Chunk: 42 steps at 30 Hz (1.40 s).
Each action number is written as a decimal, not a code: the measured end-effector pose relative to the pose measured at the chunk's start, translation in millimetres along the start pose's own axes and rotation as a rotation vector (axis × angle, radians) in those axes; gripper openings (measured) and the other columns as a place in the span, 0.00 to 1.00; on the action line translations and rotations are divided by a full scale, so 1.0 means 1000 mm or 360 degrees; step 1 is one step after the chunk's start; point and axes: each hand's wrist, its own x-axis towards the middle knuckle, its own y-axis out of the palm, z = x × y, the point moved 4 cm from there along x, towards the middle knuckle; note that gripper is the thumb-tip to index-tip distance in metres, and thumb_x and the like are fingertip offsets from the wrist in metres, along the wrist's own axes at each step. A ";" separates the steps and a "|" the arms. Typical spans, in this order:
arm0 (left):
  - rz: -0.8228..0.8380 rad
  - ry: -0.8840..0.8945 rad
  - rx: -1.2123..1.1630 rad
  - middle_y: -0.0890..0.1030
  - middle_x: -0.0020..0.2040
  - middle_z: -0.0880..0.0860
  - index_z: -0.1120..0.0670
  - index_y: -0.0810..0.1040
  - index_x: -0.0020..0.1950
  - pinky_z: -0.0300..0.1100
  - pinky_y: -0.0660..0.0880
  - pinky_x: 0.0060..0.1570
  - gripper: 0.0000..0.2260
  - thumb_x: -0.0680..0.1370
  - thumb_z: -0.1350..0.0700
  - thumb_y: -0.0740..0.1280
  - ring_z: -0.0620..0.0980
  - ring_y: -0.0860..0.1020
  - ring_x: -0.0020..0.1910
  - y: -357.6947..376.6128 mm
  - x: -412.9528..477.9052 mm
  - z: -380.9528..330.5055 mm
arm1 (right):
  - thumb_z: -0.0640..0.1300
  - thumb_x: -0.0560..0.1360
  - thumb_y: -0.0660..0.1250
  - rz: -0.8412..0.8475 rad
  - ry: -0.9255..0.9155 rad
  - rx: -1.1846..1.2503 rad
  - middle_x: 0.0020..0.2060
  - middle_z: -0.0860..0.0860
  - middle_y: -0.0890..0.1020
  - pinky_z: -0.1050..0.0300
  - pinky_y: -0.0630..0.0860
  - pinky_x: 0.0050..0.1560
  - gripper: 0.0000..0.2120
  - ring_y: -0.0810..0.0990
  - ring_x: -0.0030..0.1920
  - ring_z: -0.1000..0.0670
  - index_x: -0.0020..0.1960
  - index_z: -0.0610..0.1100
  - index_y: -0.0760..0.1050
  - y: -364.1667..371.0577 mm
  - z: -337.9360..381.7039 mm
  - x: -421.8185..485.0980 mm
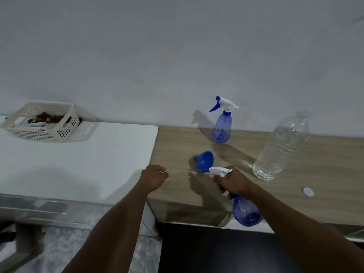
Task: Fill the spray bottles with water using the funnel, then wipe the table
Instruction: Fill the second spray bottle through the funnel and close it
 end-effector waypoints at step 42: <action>0.0119 0.0202 0.0078 0.84 0.55 0.54 0.53 0.82 0.57 0.50 0.79 0.58 0.13 0.75 0.50 0.75 0.55 0.83 0.52 0.017 -0.006 -0.068 | 0.51 0.74 0.71 -0.0675 -0.0488 -0.0304 0.36 0.51 0.82 0.55 0.75 0.35 0.08 0.79 0.35 0.52 0.45 0.46 0.78 -0.080 0.078 -0.004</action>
